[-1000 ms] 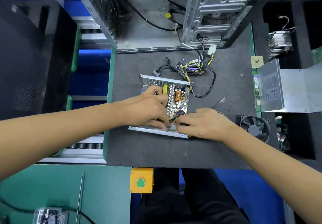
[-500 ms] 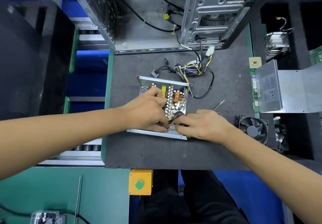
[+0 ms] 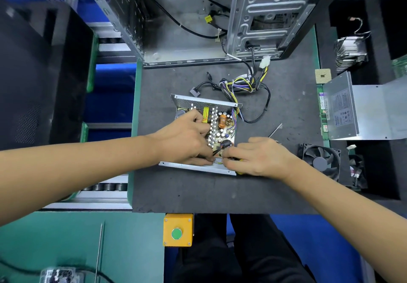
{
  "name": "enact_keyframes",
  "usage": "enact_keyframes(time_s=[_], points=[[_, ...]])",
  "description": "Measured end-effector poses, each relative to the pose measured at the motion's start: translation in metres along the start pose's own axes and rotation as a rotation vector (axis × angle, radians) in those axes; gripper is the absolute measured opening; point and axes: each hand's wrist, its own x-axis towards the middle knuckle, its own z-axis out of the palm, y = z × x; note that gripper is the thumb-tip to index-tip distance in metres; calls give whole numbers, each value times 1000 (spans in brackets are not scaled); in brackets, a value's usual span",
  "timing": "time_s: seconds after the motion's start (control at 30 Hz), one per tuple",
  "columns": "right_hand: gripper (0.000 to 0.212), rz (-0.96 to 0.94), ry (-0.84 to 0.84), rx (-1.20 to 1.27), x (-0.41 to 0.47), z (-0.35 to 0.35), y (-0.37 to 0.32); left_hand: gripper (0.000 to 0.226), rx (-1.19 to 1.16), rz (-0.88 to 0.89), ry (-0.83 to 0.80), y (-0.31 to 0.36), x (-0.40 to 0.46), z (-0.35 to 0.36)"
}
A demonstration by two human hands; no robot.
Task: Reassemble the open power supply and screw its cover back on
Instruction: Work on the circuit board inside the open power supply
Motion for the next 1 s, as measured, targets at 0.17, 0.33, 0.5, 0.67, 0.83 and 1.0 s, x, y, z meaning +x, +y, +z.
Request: enact_keyframes(time_s=[0.17,0.33,0.5,0.67,0.83,1.0], points=[[34,2,-48,27,0,-1,1,30,57,66,5,0,-3,-3],[26,-8,-90,67,2,-3,2,31,58,100,17,1,-4,-5],[25,-12,-121,85,2,-4,4,26,89,125,27,1,-4,-5],[29,-12,-116,112,1,-1,4,31,100,130,54,0,-3,-3],[44,114,-72,260,3,-13,4,30,42,107,88,-1,-3,0],[12,402,439,723,11,-54,10,35,25,64,88,1,-3,-1]])
